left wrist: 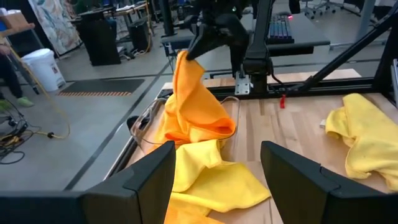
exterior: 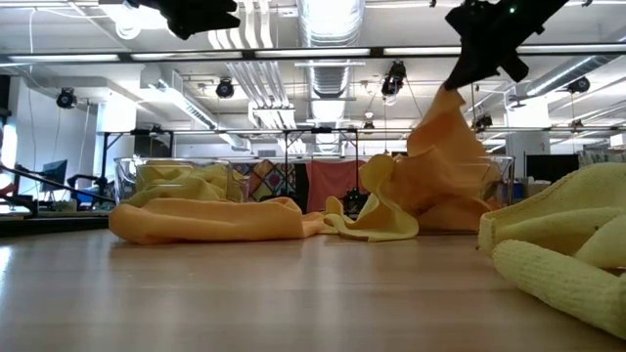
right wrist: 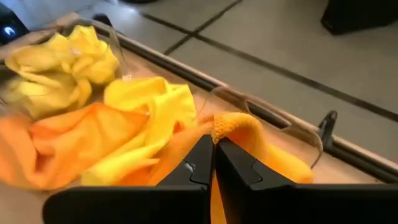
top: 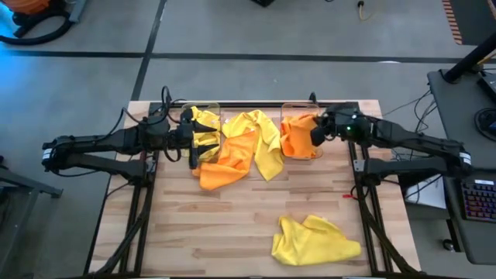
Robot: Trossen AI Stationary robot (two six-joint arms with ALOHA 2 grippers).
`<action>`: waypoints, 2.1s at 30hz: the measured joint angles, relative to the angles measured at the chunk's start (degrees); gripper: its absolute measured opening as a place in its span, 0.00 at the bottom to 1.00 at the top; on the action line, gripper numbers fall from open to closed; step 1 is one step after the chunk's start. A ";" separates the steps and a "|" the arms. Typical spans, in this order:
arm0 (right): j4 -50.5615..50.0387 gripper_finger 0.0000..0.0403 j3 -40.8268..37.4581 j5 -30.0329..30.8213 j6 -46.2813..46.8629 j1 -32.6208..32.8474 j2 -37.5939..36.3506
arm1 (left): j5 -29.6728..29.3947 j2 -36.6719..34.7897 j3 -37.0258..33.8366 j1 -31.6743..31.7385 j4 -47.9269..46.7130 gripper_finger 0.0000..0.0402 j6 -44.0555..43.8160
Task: Sort microfiber towel by color & place in baskets
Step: Put the orange microfiber cloth into the right transparent bin
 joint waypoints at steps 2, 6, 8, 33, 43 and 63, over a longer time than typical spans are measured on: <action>0.50 0.02 0.02 0.08 0.01 0.00 1.50 | -0.51 0.00 0.00 0.00 0.00 0.55 0.36; 0.80 0.02 0.02 0.15 0.01 -0.02 4.80 | -3.46 0.00 0.00 0.00 -0.02 0.55 0.42; 0.84 0.02 0.02 0.47 0.01 0.00 6.01 | -4.36 0.00 0.00 0.00 -0.09 0.55 0.43; 2.59 0.02 0.04 1.95 -0.21 0.00 21.59 | -4.46 0.09 -0.02 0.00 -0.52 0.55 0.83; 2.65 0.02 0.07 1.50 -0.21 0.00 24.26 | -4.46 0.09 -0.04 0.00 -0.52 0.55 0.81; 3.77 0.39 0.36 -1.70 3.53 0.00 23.56 | -4.48 0.11 -1.18 0.00 -0.50 0.55 0.37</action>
